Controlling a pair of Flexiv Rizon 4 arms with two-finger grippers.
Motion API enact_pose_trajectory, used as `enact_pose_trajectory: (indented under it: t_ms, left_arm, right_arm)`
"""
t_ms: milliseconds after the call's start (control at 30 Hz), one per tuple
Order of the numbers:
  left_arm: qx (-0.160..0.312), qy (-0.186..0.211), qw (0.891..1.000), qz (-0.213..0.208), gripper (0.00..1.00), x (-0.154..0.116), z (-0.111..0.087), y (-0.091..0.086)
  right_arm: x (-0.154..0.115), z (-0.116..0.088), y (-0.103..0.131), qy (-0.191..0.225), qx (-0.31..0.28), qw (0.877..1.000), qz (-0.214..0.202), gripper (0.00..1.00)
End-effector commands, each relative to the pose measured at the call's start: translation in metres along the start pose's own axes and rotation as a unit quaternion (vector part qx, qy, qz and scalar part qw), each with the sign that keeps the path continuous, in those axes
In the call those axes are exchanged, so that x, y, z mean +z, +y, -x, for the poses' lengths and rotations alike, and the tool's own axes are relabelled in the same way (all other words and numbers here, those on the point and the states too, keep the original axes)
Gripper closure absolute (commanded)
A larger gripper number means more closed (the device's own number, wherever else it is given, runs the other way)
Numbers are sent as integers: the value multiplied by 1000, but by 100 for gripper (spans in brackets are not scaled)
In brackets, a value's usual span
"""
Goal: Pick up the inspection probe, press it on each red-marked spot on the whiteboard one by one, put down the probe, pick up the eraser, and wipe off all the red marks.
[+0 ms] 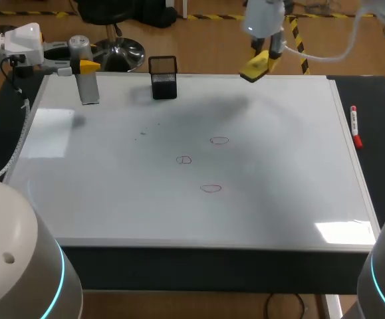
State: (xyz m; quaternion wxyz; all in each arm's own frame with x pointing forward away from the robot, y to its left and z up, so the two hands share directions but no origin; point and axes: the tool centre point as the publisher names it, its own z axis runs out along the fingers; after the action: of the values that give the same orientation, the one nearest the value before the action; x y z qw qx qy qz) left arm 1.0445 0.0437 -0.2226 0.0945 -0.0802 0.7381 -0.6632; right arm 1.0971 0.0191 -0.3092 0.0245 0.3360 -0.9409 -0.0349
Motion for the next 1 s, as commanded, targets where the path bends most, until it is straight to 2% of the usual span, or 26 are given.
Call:
enact_pose_trajectory:
  t_ms: [33, 500, 667, 1000]
  left_arm:
    - [0, -1, 1000, 0, 100, 0, 0, -1]
    - [0, -1, 1000, 0, 100, 0, 0, -1]
    - [0, -1, 1000, 0, 100, 0, 0, -1]
    - [0, -1, 1000, 0, 100, 0, 0, -1]
  right_arm:
    - [-8, -62, 4, -30, 11, 999, -25, 100]
    - [2, -101, 1, -28, 57, 998, -31, 100]
    - [14, -114, -2, -24, 75, 997, -26, 100]
    - [17, -122, -1, -24, 89, 995, -24, 100]
